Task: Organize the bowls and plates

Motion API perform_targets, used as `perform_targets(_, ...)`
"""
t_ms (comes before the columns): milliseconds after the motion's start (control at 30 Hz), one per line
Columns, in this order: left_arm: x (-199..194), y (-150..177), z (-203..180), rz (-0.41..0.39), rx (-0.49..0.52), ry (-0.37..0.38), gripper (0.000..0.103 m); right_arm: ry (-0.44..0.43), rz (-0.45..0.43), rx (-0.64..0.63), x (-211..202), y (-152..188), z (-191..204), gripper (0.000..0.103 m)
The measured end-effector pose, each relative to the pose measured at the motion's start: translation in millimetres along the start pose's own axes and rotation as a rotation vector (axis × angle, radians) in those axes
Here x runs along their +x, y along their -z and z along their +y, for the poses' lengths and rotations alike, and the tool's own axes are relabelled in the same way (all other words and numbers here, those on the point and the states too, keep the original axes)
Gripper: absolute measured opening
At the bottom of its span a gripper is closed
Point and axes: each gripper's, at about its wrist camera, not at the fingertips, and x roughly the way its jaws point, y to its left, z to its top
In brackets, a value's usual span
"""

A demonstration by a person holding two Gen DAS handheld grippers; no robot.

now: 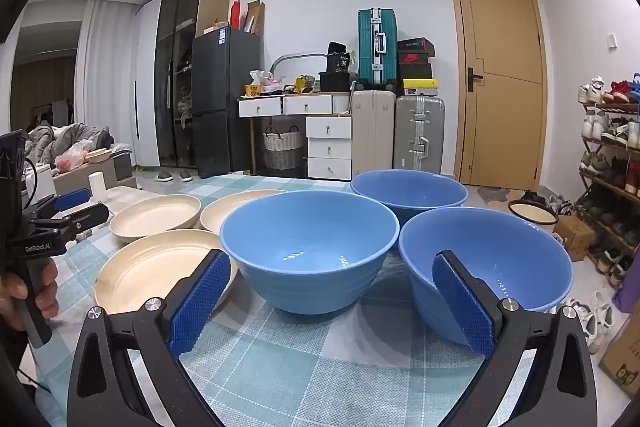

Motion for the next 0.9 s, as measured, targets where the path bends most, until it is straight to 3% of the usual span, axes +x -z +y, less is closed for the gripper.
perform_targets(900,0.4,0.0,0.8,0.009,-0.015,0.005,0.102,-0.005,-0.001,0.017,-0.4,-0.2,0.0,0.103)
